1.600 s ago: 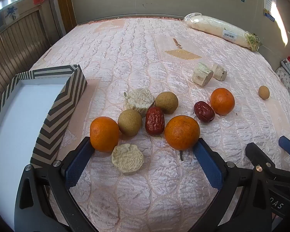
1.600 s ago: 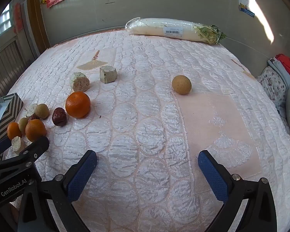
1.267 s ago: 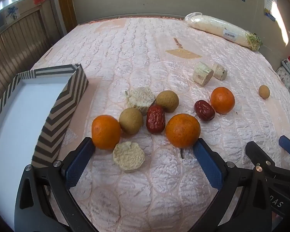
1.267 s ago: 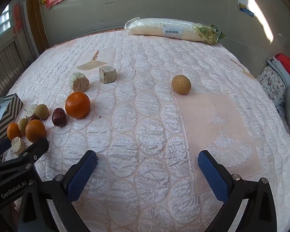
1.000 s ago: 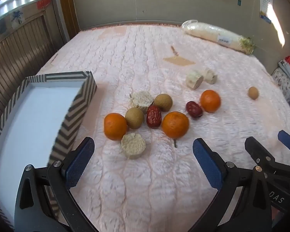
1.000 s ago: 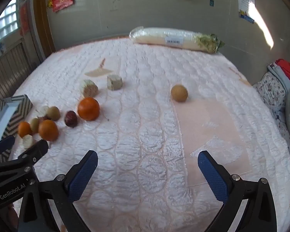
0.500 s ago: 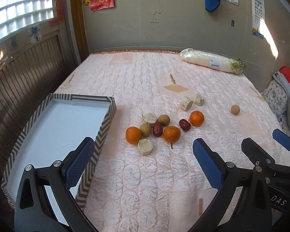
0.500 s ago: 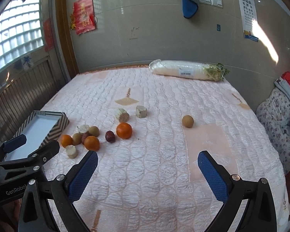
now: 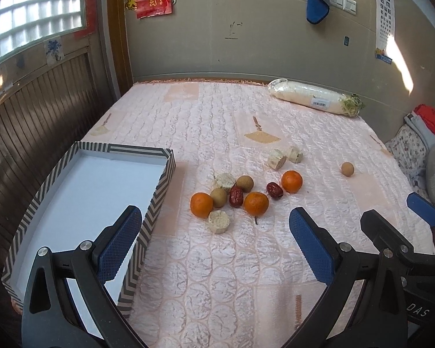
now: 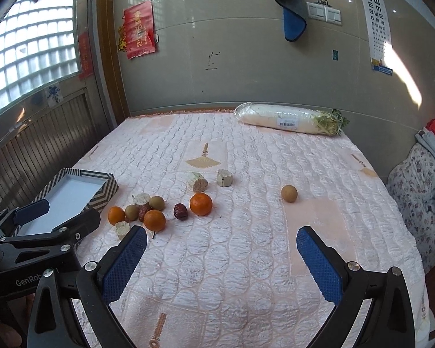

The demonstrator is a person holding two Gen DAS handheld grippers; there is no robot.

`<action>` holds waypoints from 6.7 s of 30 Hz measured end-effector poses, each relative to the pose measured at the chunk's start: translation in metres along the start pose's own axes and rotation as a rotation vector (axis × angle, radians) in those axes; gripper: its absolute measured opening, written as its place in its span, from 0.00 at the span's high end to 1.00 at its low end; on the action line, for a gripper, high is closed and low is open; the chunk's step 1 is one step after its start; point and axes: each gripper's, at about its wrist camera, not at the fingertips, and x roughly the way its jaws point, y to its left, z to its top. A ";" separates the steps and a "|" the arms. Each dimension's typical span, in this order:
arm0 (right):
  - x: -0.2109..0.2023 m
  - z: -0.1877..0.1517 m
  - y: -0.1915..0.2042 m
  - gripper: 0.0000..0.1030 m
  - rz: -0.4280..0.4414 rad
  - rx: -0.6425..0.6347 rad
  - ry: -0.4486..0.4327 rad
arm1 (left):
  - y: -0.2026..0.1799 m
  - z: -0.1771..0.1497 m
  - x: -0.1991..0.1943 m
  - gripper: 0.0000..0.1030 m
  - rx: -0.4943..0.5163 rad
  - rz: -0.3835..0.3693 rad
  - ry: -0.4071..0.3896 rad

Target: Organize fruits

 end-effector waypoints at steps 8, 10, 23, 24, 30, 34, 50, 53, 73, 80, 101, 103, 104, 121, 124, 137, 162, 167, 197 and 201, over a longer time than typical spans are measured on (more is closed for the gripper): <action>-0.001 0.001 0.003 0.00 -0.007 -0.015 -0.006 | 0.000 0.001 0.002 0.01 -0.002 0.010 0.008; -0.001 0.000 0.002 0.00 -0.007 -0.014 -0.006 | 0.001 0.001 0.003 0.01 -0.001 0.012 0.010; 0.007 -0.001 0.000 0.00 -0.020 -0.015 0.019 | 0.001 0.000 0.009 0.01 -0.005 0.003 0.025; 0.007 -0.002 0.000 0.00 -0.022 -0.016 0.021 | 0.001 0.000 0.009 0.01 -0.003 0.002 0.026; 0.009 -0.002 -0.002 0.00 -0.022 -0.009 0.026 | -0.001 0.000 0.011 0.01 -0.005 0.005 0.026; 0.011 -0.003 -0.001 0.00 -0.024 -0.014 0.034 | -0.001 -0.001 0.012 0.01 -0.009 0.003 0.029; 0.019 -0.004 -0.001 0.00 -0.027 -0.021 0.056 | -0.001 -0.003 0.021 0.01 -0.008 -0.008 0.055; 0.021 -0.005 -0.001 0.00 -0.030 -0.023 0.063 | -0.001 -0.004 0.024 0.01 -0.004 -0.010 0.062; 0.055 -0.013 -0.007 0.13 -0.026 -0.059 0.124 | -0.004 -0.018 0.064 0.01 0.114 -0.127 0.185; 0.063 -0.014 -0.009 0.25 -0.013 -0.058 0.137 | 0.002 -0.015 0.079 0.07 0.103 -0.145 0.200; 0.107 -0.012 0.033 0.54 0.230 -0.116 0.222 | 0.011 -0.016 0.102 0.76 0.121 -0.174 0.251; 0.111 -0.010 0.038 0.54 0.245 -0.119 0.221 | 0.011 -0.016 0.101 0.76 0.119 -0.173 0.248; 0.112 -0.009 0.041 0.54 0.256 -0.119 0.222 | 0.012 -0.016 0.100 0.76 0.117 -0.174 0.247; 0.146 0.002 0.071 0.70 0.352 -0.150 0.288 | 0.025 -0.021 0.083 0.76 0.103 -0.189 0.250; 0.139 -0.001 0.068 0.70 0.336 -0.145 0.268 | 0.030 -0.021 0.076 0.76 0.089 -0.196 0.246; 0.094 0.015 0.090 0.70 0.374 -0.155 0.190 | 0.071 0.000 0.030 0.76 0.044 -0.136 0.154; 0.173 0.040 0.251 0.70 0.493 -0.393 0.287 | 0.203 0.024 0.115 0.76 -0.171 0.100 0.281; 0.192 0.035 0.257 0.70 0.482 -0.404 0.331 | 0.207 0.021 0.125 0.76 -0.189 0.120 0.302; 0.091 0.021 0.160 0.55 0.392 -0.283 0.161 | 0.125 0.015 0.024 0.42 -0.105 0.036 0.094; 0.080 0.017 0.133 0.55 0.348 -0.255 0.149 | 0.100 0.007 0.016 0.42 -0.075 -0.001 0.097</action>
